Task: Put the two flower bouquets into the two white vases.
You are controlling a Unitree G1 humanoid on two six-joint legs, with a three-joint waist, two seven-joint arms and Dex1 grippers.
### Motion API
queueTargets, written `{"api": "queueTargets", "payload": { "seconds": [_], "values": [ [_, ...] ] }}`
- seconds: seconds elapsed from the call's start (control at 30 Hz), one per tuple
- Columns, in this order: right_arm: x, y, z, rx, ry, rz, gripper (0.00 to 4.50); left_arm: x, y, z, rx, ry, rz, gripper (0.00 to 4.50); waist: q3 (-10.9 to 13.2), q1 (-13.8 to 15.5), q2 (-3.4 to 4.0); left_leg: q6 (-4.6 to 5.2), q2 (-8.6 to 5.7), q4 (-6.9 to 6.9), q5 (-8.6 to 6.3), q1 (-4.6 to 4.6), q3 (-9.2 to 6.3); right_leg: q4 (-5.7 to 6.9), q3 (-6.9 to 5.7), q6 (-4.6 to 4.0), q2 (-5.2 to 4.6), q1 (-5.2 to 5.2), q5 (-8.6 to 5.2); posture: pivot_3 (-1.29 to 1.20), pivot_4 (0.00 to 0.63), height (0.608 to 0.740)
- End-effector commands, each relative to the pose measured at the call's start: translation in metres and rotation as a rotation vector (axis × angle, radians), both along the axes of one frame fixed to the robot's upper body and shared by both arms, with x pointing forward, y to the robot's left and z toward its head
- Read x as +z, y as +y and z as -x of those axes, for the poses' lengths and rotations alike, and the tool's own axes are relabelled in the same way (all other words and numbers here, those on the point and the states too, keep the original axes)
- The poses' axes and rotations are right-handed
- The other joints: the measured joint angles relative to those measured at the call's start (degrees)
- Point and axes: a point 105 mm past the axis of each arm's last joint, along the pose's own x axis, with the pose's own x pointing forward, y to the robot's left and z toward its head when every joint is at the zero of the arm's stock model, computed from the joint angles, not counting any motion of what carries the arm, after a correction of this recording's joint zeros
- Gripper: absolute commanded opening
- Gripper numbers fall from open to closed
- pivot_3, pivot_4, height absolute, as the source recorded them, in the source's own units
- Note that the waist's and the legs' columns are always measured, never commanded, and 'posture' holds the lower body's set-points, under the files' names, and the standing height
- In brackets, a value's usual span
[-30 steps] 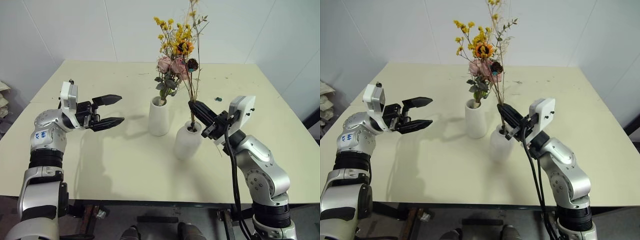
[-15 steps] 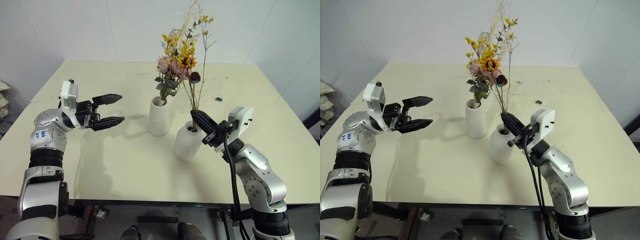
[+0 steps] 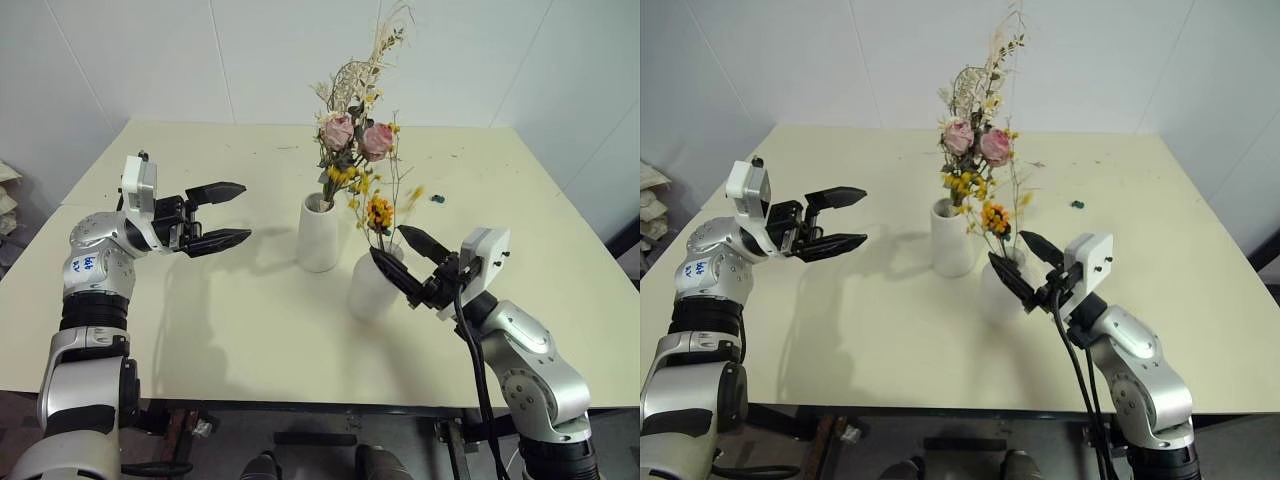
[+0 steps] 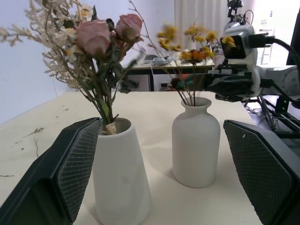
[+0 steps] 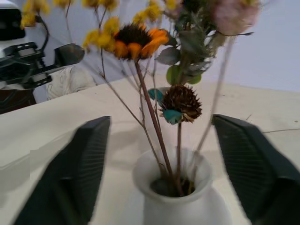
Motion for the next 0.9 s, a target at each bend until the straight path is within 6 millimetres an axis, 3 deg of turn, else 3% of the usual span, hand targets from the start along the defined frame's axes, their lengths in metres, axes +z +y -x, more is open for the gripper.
{"api": "queueTargets", "payload": {
  "seconds": [0.03, 0.33, 0.53, 0.63, 0.7, 0.9],
  "values": [
    [0.016, -0.018, 0.022, -0.006, -0.053, 0.067, 4.45, 0.008, -0.001, 0.007, -0.056, -0.056, -0.021, 4.5, 0.0, 0.1, 0.0, 0.0, 0.0, 0.0, 0.0, 0.0, 0.0, -0.01, 0.0, 0.0, 0.0, 0.0, 0.0, 0.0, 0.15, 0.74],
    [0.015, -0.085, 0.062, -0.072, 0.105, 0.361, 4.45, 0.007, 0.005, 0.003, -0.015, -0.056, -0.019, 4.5, 0.0, 0.1, -0.03, 0.0, 0.0, 0.02, -0.02, 0.0, 0.01, -0.42, -0.03, -0.08, -0.02, 0.22, -0.03, 0.0, 0.15, 0.74],
    [0.024, -0.138, 0.071, -0.197, 0.165, 0.453, 4.45, -0.002, 0.016, -0.01, 0.085, -0.001, -0.044, 4.5, 0.0, 0.2, -0.07, 0.01, 0.0, 0.08, -0.02, 0.0, 0.05, -0.49, -0.01, -0.1, -0.02, 0.24, -0.04, 0.0, 0.15, 0.74],
    [0.032, -0.143, 0.072, -0.211, 0.156, 0.464, 4.45, -0.004, 0.019, -0.016, 0.118, 0.017, -0.057, 4.5, 0.0, 0.1, -0.07, 0.01, -0.01, 0.12, -0.02, -0.01, 0.06, -0.57, -0.01, -0.24, -0.03, 0.26, -0.11, 0.0, 0.15, 0.74],
    [0.034, -0.141, 0.073, -0.205, 0.147, 0.456, 4.45, -0.007, 0.018, -0.019, 0.127, 0.022, -0.066, 4.5, 0.0, 0.1, -0.07, 0.01, -0.01, 0.14, -0.02, -0.01, 0.07, -0.58, 0.0, -0.77, -0.03, 0.27, -0.38, 0.0, 0.15, 0.74],
    [0.035, -0.129, 0.071, -0.176, 0.12, 0.419, 4.45, -0.007, 0.018, -0.023, 0.152, 0.045, -0.064, 4.5, 0.0, 0.1, -0.07, 0.0, 0.0, 0.12, -0.03, -0.03, 0.07, -0.57, 0.0, -0.46, -0.03, 0.27, -0.22, 0.0, 0.15, 0.74]
  ]
}}
